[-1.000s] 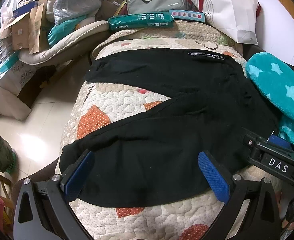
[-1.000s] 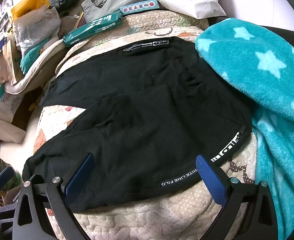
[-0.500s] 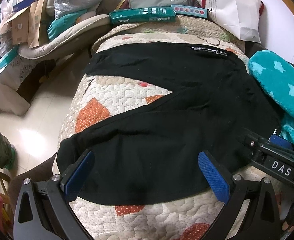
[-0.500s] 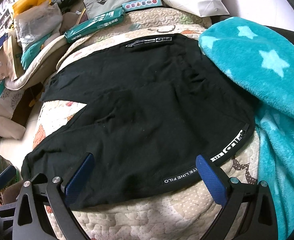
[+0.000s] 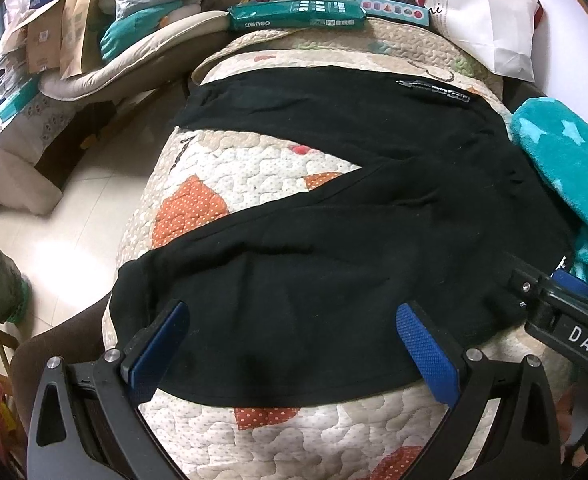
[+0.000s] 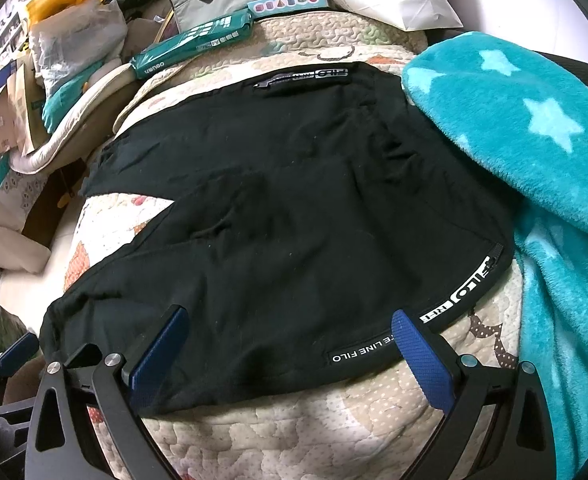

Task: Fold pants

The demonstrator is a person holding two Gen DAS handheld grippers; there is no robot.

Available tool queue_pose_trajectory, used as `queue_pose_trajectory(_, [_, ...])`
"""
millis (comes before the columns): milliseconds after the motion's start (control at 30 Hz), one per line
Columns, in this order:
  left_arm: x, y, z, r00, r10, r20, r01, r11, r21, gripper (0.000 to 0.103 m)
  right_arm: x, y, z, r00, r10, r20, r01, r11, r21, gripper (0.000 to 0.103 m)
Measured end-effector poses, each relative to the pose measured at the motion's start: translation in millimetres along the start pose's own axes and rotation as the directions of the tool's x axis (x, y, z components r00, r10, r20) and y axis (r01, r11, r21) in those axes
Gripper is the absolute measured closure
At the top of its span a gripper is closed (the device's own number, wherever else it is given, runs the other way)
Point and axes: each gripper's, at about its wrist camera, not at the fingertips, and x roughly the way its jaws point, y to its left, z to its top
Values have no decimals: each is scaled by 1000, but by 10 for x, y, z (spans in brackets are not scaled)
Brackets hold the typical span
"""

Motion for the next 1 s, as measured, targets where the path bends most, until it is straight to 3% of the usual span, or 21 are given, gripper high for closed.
queue_pose_trajectory(700, [505,195,-190,986,14,-169,-22,999,-44,0,74,53,-35,1000,-1,-25,1,1000,-22,0])
queue_pose_trajectory(1000, [532,193,-247,988,28,-155,-35,999,-39,0,89,72,-49,1000,-3,-27,3,1000,-29,0])
